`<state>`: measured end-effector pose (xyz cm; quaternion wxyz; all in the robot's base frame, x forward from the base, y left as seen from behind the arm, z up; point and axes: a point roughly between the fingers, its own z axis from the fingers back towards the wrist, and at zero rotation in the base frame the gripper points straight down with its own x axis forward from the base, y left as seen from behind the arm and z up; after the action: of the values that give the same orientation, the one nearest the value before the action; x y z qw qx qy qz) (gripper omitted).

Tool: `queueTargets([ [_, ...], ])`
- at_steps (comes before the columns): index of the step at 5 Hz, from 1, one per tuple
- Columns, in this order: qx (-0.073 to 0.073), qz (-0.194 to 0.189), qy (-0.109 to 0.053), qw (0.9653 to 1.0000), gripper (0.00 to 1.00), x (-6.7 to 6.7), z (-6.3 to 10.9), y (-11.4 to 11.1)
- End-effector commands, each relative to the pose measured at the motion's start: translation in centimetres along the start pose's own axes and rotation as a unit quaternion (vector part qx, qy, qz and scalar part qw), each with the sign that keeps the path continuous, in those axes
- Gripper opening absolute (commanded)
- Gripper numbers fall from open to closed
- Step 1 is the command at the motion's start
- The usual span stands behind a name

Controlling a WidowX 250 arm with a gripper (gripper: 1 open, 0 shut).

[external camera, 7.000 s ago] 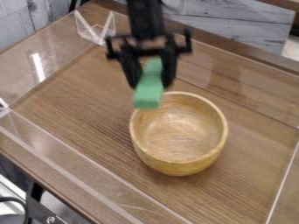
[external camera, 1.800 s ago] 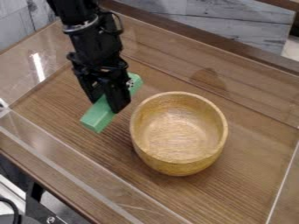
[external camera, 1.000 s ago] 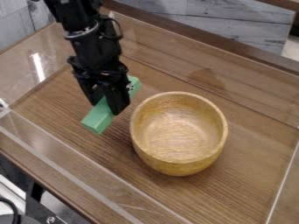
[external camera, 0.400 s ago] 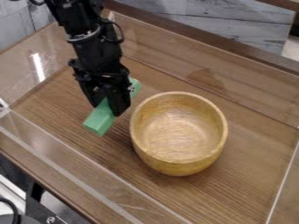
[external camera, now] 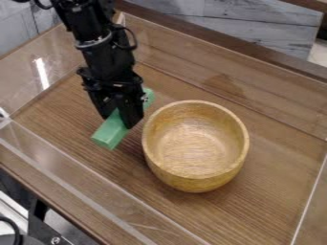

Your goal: Remove the green block from inside the brown bowl and put it on the table

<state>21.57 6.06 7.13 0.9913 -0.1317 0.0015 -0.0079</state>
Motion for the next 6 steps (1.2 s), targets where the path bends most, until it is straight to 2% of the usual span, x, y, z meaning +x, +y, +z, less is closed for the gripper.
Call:
queueTargets([
  [1, 0.012, -0.001, -0.023, 0.9997, 0.00, 1.19, 1.17, 0.54],
  [6, 0.007, 0.008, -0.013, 0.9999, 0.00, 1.94, 0.78, 1.35],
])
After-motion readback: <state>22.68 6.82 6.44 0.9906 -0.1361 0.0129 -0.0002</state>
